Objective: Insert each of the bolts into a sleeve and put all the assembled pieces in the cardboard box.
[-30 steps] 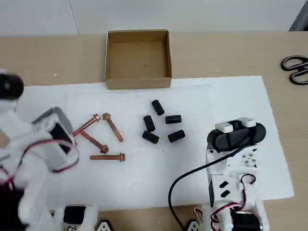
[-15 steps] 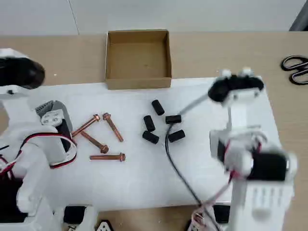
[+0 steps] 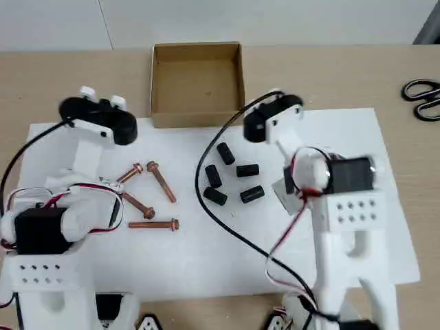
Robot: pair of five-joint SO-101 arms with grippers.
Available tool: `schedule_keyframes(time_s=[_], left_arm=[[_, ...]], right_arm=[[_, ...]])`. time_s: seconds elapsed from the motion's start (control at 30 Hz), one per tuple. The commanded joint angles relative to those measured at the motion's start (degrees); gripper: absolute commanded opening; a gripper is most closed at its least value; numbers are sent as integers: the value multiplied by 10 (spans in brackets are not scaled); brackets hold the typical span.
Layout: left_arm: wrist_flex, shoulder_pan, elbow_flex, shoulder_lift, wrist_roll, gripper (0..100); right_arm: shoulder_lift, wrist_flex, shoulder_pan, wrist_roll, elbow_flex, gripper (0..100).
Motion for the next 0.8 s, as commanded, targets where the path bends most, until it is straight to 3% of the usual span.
schedule_keyframes(time_s=[0.0, 0.2, 0.4, 0.57, 0.77], left_arm=[[-8, 0, 17, 0, -18, 6], [-56, -55, 69, 1, -28, 6], [-112, -159, 134, 0, -49, 6], [-118, -195, 149, -3, -58, 6], [-127, -213, 151, -1, -56, 6]], right_arm=[[49, -9, -6, 77, 0, 107], [124, -51, -25, 149, -1, 125], [160, -62, -121, 142, 0, 125], [189, -106, -181, 113, 0, 125], [236, -156, -198, 111, -1, 125]])
